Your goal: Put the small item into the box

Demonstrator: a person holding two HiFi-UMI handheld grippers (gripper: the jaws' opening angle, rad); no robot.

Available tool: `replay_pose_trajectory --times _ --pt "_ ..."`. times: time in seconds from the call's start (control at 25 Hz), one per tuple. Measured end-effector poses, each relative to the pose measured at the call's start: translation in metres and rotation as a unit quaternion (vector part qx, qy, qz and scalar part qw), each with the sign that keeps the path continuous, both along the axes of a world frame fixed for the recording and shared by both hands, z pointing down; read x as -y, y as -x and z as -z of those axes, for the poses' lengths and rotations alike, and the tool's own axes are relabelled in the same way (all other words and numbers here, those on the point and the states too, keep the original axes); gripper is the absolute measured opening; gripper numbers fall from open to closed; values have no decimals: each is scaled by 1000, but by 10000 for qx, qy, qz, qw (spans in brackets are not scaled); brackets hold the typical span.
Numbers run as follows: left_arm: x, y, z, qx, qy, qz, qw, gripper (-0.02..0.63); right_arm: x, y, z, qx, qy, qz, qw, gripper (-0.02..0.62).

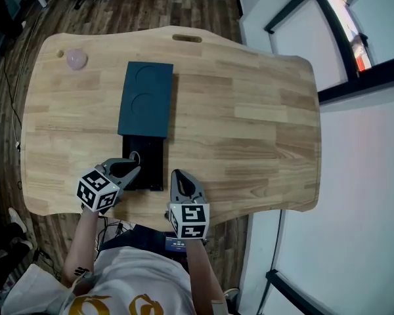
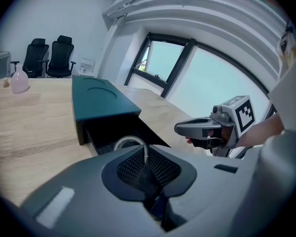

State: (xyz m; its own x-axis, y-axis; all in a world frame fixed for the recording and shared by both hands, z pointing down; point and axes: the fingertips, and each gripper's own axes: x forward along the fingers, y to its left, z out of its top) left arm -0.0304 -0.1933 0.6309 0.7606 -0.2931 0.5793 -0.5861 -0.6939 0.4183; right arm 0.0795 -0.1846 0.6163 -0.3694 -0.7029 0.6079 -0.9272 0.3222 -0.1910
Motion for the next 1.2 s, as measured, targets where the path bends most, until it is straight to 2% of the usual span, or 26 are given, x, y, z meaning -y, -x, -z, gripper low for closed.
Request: replay_pose_trajectory --times 0.36,0.64,1.2 --pt "-2 -5 -17 569 407 -220 9973 29 3 -11 -6 37 53 -14 10000 5" --pt "-3 -8 -24 1128 349 -532 9916 29 2 -20 -9 52 89 -65 9999 5" --pt "-1 -8 -25 1312 333 -527 9894 29 -1 -28 -2 312 100 -224 9992 5"
